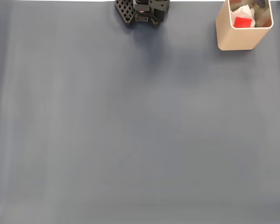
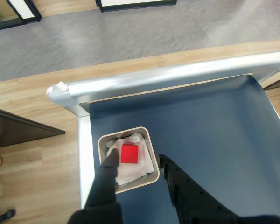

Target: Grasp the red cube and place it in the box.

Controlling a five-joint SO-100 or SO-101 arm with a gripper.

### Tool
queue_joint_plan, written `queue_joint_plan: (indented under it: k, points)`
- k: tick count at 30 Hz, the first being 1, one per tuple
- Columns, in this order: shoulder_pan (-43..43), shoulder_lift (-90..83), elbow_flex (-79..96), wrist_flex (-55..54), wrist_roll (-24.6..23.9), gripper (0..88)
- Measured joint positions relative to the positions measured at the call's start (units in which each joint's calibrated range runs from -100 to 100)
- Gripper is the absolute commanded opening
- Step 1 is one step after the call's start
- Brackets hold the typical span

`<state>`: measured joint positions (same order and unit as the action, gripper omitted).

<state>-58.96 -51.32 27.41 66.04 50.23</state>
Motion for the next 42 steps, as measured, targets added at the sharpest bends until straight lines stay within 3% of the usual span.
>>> queue_joint_plan:
  k: [5, 42]
  points:
    - [2.48, 0.0, 0.0, -0.32, -0.68, 0.2]
    - [23.83, 3.39, 0.0, -10.32, -2.25, 0.2]
